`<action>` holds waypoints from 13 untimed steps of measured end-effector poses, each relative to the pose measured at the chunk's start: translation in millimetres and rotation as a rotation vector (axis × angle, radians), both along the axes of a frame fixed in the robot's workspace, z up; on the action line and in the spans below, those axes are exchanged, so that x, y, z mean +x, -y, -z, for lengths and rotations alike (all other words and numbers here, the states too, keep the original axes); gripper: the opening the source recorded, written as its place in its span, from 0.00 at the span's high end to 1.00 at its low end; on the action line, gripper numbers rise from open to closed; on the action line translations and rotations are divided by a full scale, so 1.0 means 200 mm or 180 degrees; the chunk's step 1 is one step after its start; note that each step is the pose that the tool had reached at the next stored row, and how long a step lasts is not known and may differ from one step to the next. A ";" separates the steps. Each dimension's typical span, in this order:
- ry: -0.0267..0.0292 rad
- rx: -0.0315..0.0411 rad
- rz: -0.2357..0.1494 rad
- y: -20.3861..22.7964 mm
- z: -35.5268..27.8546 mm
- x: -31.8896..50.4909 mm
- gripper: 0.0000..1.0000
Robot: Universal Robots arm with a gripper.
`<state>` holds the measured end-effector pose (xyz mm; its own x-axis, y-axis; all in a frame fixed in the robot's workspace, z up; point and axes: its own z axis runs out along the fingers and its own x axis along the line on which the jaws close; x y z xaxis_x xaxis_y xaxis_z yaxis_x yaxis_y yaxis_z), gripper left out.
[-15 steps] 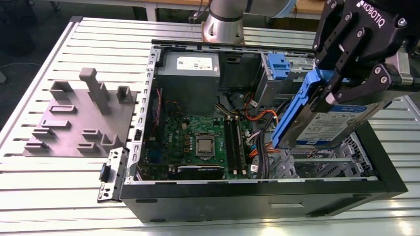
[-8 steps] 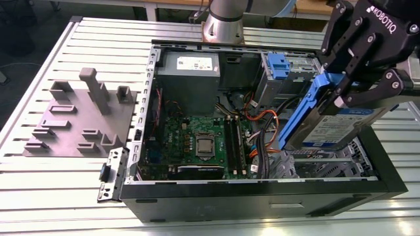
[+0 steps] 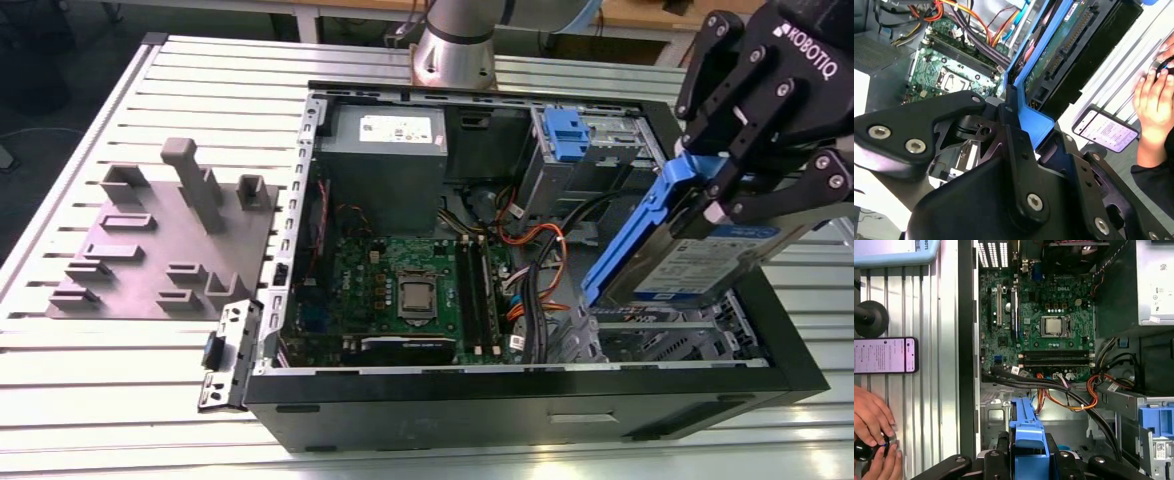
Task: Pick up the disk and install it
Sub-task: 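Insert the disk into the insertion slot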
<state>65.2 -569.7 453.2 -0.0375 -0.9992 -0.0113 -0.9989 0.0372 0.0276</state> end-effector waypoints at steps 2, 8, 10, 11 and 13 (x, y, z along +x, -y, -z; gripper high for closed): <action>0.0000 0.0000 -0.0001 0.000 0.007 0.020 0.64; 0.0000 -0.0001 -0.0005 0.000 0.036 0.051 0.64; 0.0000 0.0000 -0.0005 -0.001 0.041 0.052 0.64; 0.0000 0.0000 -0.0005 -0.001 0.044 0.052 0.64; 0.0000 0.0001 -0.0005 -0.003 0.049 0.052 0.64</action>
<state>75.7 -569.2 443.4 -0.0359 -0.9993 -0.0115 -0.9990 0.0356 0.0276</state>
